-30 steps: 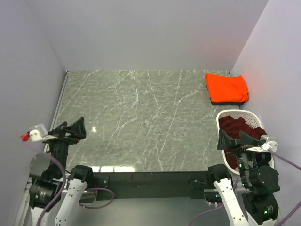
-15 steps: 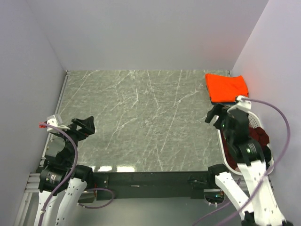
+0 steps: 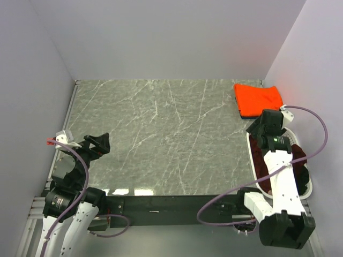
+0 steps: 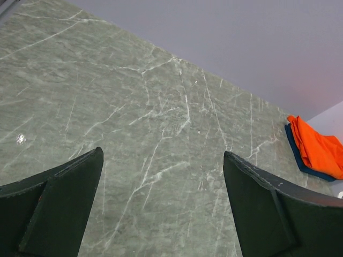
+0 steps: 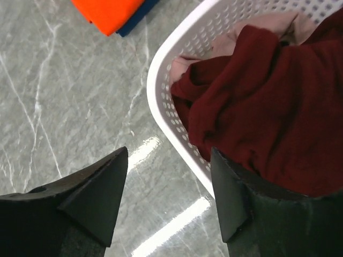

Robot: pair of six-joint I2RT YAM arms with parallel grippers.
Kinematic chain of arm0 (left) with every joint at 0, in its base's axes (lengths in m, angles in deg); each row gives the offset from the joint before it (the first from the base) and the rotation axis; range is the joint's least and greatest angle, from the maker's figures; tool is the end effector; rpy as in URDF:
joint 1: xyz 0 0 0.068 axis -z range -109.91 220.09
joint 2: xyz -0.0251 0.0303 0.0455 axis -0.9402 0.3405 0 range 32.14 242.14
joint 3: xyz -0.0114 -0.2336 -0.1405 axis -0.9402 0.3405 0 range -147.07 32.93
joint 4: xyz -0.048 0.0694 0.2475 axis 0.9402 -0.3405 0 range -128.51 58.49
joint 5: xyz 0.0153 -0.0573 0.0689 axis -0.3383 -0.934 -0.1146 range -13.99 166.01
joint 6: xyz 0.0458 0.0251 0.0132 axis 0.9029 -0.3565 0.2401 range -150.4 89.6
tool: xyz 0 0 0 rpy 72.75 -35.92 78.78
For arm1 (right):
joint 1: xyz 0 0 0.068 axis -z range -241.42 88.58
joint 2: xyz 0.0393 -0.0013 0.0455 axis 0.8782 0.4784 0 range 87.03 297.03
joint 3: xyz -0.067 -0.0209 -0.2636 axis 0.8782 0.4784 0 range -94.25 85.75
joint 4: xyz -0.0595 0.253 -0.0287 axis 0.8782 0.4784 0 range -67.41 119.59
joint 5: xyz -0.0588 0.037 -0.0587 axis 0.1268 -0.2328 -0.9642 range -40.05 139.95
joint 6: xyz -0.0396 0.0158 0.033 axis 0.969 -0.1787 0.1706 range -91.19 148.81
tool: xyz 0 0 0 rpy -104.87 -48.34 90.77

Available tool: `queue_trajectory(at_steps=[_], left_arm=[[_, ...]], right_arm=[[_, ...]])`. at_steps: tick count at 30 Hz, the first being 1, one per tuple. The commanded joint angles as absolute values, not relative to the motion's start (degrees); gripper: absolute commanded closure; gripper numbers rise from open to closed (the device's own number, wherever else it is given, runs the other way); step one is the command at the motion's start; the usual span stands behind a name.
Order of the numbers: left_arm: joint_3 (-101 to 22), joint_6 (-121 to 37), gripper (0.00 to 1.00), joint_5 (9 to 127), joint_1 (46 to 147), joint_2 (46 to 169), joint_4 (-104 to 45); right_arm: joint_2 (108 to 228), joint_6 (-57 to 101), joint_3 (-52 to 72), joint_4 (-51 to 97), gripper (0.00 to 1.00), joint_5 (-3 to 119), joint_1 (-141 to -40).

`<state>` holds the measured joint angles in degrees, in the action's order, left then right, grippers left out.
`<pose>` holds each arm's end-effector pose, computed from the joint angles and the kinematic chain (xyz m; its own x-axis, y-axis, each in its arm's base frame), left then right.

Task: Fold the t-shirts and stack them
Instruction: Grab the tshirt from the pile

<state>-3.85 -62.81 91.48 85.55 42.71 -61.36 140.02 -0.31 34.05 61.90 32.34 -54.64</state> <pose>0.0621 -0.0074 0.3170 -0.0519 -0.5216 -0.8516 -0.0325 0.8532 -0.5206 0.1867 -0.0331 0.3085 -0.3988 0.5145 -0.7591 0.6120 0.7658 0.1975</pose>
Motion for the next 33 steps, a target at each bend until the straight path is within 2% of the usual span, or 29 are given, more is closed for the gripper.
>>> queue_trajectory(at_steps=[1,6,11,16,17,18,20,21,23,24,25,33], left_arm=[[-4.34,-63.01,0.01,91.57,85.82,44.0,-60.07],[-4.34,-62.75,0.01,91.13,85.82,43.92,-60.07],[-4.43,-62.83,0.01,91.39,85.82,43.83,-60.16],[-4.43,-62.75,0.01,90.95,86.0,44.27,-60.07],[-4.34,-62.75,0.01,91.21,85.91,44.27,-60.16],[-4.34,-62.75,0.01,91.48,85.91,44.27,-60.25],[-4.43,-62.75,0.01,91.57,85.91,44.27,-60.25],[-4.34,-62.75,0.01,91.4,86.0,44.27,-60.25],[-4.34,-62.66,0.01,91.39,85.91,44.18,-60.08],[-4.34,-62.66,0.0,91.39,85.91,44.27,-60.16],[-4.34,-62.66,0.01,91.39,85.91,44.36,-60.16],[-4.34,-62.66,0.01,91.31,85.91,44.8,-60.25]], right_arm=[[142.92,-3.7,35.99,57.23,0.32,33.69,-53.25],[147.58,-6.08,38.37,54.58,0.36,31.93,-50.79],[148.91,-7.4,41.27,52.13,0.36,29.64,-49.3],[150.84,-7.4,42.59,49.75,0.42,29.38,-48.06],[151.36,-7.4,42.68,49.57,0.45,29.38,-47.89],[151.45,-7.49,42.59,49.92,0.54,29.29,-47.89],[151.37,-7.57,42.07,51.06,0.65,29.2,-47.8],[150.24,-7.75,41.46,51.68,0.74,29.2,-47.8],[147.35,-7.93,40.58,53.35,0.81,30.17,-47.8],[146.37,-7.84,39.35,54.74,0.93,30.34,-47.8],[145.4,-7.66,38.47,55.63,0.98,30.61,-47.8],[137.93,-3.98,27.49,64.07,1.0,34.2,-47.8]])
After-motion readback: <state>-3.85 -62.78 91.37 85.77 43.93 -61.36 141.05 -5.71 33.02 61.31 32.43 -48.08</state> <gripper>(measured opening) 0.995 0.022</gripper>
